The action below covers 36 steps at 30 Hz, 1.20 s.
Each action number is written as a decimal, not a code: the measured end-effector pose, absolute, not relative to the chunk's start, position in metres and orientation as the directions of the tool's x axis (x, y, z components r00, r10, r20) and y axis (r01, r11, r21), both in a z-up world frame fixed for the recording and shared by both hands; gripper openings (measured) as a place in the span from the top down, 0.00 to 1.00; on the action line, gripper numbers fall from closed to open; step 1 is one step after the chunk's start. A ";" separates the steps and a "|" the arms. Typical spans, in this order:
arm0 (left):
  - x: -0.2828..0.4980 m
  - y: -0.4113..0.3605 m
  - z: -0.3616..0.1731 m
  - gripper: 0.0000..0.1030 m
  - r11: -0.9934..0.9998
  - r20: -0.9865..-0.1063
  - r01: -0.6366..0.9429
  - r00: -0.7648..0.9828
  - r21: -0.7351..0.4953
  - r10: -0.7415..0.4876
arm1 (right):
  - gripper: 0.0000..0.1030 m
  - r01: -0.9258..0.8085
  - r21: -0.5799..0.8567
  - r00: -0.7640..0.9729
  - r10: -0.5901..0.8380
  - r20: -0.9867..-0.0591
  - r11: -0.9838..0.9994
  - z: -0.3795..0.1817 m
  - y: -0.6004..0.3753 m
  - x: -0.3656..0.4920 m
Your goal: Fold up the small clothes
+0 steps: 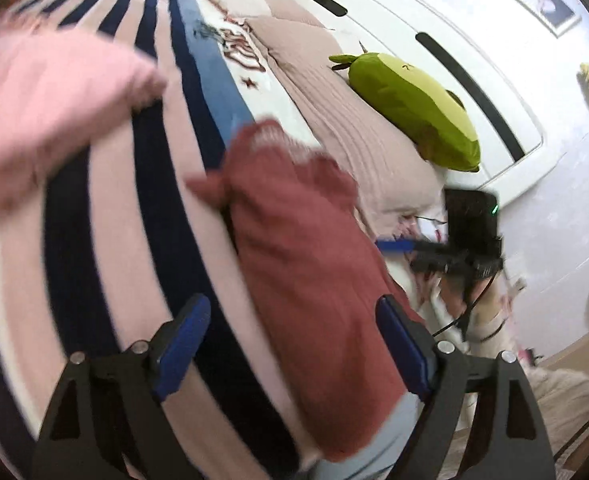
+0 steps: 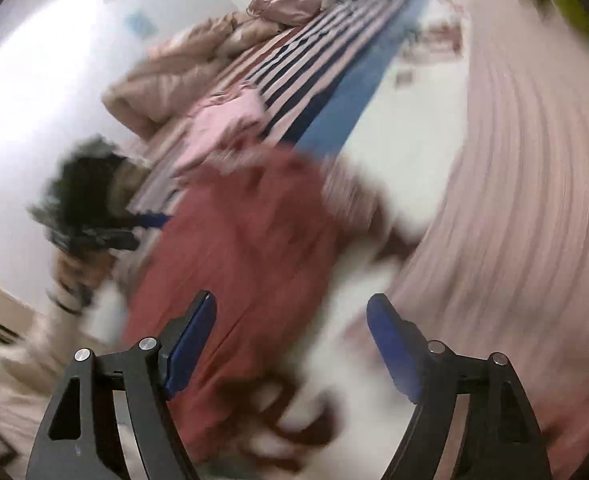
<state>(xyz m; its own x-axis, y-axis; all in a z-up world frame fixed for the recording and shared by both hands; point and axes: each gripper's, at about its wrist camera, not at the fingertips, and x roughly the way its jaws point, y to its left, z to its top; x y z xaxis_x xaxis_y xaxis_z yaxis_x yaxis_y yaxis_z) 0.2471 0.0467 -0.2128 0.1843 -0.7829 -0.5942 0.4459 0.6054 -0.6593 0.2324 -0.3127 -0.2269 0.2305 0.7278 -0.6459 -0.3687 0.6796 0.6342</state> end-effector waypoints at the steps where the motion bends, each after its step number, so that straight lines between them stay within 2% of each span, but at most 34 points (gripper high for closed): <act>1: 0.241 0.044 -0.218 0.20 0.603 -0.588 0.432 0.186 -0.671 -0.787 | 0.27 -0.351 0.661 0.219 0.744 -0.631 0.664 -0.236 -0.307 0.224; 4: 0.241 0.034 -0.229 0.21 0.595 -0.559 0.399 0.215 -0.698 -0.801 | 0.26 -0.338 0.654 0.280 0.736 -0.616 0.676 -0.246 -0.295 0.214; 5: 0.244 0.031 -0.230 0.28 0.591 -0.549 0.392 0.227 -0.705 -0.805 | 0.27 -0.328 0.674 0.293 0.749 -0.594 0.662 -0.247 -0.289 0.211; 6: 0.249 0.027 -0.231 0.34 0.584 -0.535 0.378 0.238 -0.718 -0.811 | 0.31 -0.310 0.713 0.294 0.777 -0.557 0.629 -0.250 -0.281 0.214; 7: 0.255 0.023 -0.234 0.50 0.577 -0.526 0.362 0.237 -0.732 -0.816 | 0.41 -0.301 0.726 0.279 0.785 -0.553 0.618 -0.253 -0.272 0.219; 8: 0.261 0.017 -0.236 0.64 0.574 -0.524 0.345 0.234 -0.743 -0.819 | 0.45 -0.294 0.718 0.266 0.776 -0.572 0.631 -0.257 -0.265 0.223; 9: 0.266 0.014 -0.240 0.70 0.583 -0.533 0.321 0.236 -0.746 -0.813 | 0.53 -0.288 0.689 0.267 0.746 -0.610 0.666 -0.263 -0.253 0.234; 11: 0.270 0.011 -0.239 0.82 0.598 -0.540 0.297 0.258 -0.745 -0.801 | 0.61 -0.255 0.706 0.287 0.749 -0.598 0.661 -0.263 -0.242 0.244; 13: 0.268 0.011 -0.228 0.86 0.612 -0.549 0.320 0.271 -0.723 -0.790 | 0.87 -0.223 0.774 0.273 0.800 -0.534 0.593 -0.266 -0.242 0.248; 17: 0.255 0.021 -0.187 0.87 0.634 -0.549 0.396 0.318 -0.664 -0.773 | 0.89 -0.302 0.757 0.310 0.810 -0.498 0.580 -0.243 -0.234 0.238; 19: 0.248 0.036 -0.158 0.87 0.632 -0.526 0.426 0.350 -0.647 -0.775 | 0.89 -0.346 0.756 0.336 0.826 -0.453 0.556 -0.217 -0.227 0.231; 26: 0.216 0.097 -0.059 0.87 0.695 -0.479 0.488 0.504 -0.529 -0.719 | 0.89 -0.538 0.652 0.376 0.845 -0.381 0.534 -0.113 -0.161 0.223; 36: 0.147 0.238 0.052 0.87 0.858 -0.435 0.372 0.747 -0.354 -0.503 | 0.89 -0.734 0.558 0.266 0.920 -0.287 0.387 -0.014 0.000 0.226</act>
<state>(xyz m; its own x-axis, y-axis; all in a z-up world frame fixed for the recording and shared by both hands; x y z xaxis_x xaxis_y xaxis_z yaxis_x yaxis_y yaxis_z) 0.1474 0.2377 0.0522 0.7468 -0.5031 -0.4349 0.3720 0.8581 -0.3539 0.2257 0.0001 -0.0143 0.2659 0.9201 -0.2874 -0.7340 0.3866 0.5584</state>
